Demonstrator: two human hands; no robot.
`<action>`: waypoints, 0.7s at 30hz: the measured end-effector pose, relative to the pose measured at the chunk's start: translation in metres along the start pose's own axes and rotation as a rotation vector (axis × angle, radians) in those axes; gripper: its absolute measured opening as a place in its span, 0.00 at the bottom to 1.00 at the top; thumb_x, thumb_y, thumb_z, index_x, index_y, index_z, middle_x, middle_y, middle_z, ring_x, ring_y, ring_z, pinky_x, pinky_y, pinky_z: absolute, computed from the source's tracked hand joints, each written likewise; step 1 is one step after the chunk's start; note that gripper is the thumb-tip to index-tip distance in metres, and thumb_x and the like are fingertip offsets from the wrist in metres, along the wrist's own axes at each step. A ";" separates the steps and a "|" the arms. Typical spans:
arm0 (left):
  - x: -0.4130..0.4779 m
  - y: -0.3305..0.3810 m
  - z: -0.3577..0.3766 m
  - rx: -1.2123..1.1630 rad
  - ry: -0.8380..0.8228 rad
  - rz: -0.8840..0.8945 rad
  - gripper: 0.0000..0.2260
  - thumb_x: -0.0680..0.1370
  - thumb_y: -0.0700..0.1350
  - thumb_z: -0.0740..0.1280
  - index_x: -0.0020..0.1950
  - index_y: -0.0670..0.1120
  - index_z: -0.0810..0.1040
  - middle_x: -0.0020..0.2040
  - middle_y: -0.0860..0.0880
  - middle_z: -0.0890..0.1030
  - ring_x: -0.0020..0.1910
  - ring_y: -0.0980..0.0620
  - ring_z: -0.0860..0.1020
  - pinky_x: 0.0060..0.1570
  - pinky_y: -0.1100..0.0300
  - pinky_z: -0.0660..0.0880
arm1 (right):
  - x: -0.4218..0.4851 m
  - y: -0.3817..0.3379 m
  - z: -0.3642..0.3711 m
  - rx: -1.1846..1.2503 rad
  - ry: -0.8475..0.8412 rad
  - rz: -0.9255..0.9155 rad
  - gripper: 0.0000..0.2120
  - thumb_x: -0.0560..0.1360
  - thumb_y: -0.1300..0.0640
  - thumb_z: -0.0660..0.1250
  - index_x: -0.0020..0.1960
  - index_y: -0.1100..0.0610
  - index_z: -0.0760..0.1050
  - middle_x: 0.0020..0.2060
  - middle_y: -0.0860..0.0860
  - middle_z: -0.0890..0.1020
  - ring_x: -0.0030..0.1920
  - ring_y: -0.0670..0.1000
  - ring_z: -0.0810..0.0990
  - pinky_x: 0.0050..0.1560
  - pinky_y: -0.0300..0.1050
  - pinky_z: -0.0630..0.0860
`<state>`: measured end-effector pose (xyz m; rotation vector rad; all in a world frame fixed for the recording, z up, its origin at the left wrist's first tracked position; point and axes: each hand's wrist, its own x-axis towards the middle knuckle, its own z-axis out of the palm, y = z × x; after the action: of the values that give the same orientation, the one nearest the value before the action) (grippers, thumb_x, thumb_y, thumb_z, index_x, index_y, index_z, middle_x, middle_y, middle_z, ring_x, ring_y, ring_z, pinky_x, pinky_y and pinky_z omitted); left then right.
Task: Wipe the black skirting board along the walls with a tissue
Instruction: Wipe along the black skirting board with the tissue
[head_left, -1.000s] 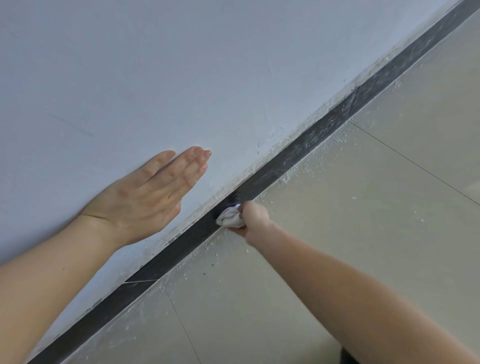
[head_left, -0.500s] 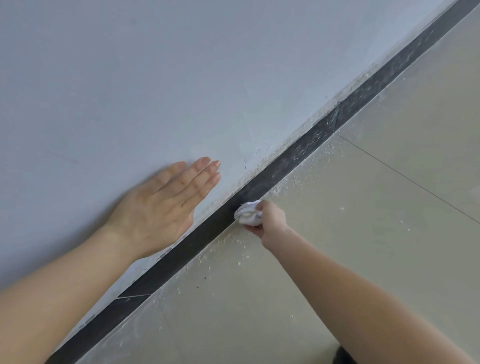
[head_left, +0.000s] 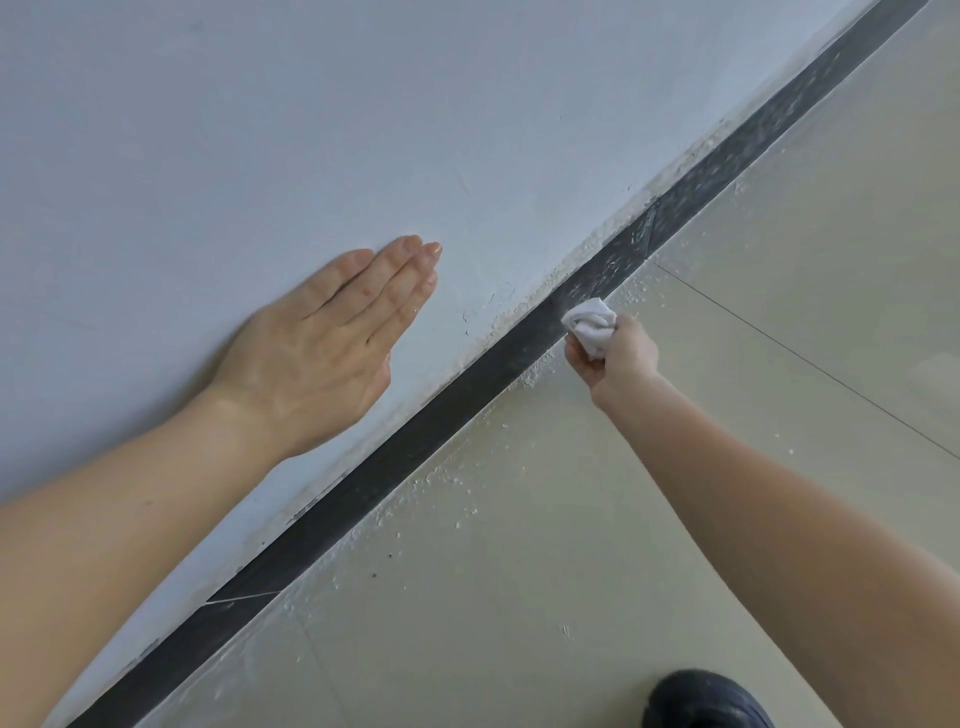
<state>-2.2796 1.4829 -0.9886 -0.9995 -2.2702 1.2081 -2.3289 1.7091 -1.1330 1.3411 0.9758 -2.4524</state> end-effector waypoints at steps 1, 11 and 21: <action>0.000 0.000 -0.001 0.005 0.000 -0.001 0.28 0.80 0.47 0.47 0.77 0.37 0.48 0.78 0.42 0.50 0.77 0.45 0.50 0.75 0.52 0.45 | 0.001 0.011 -0.008 -0.011 0.018 0.033 0.06 0.78 0.57 0.59 0.46 0.58 0.74 0.47 0.58 0.79 0.34 0.53 0.78 0.31 0.42 0.81; -0.016 -0.005 0.007 0.172 -0.025 0.117 0.27 0.80 0.46 0.45 0.77 0.36 0.49 0.78 0.42 0.50 0.77 0.46 0.51 0.75 0.52 0.45 | -0.092 0.205 -0.013 -0.580 -0.492 0.622 0.11 0.73 0.62 0.59 0.53 0.60 0.76 0.46 0.60 0.81 0.42 0.58 0.81 0.42 0.46 0.81; -0.016 -0.002 0.004 0.171 -0.065 0.133 0.27 0.80 0.47 0.40 0.77 0.36 0.44 0.78 0.40 0.47 0.77 0.44 0.50 0.75 0.52 0.44 | -0.104 0.140 0.035 -0.482 -0.528 0.538 0.09 0.78 0.72 0.53 0.45 0.64 0.71 0.38 0.52 0.74 0.38 0.47 0.72 0.66 0.45 0.70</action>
<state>-2.2720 1.4685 -0.9895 -1.0744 -2.1329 1.4828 -2.2303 1.5643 -1.1011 0.6341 0.8471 -1.8472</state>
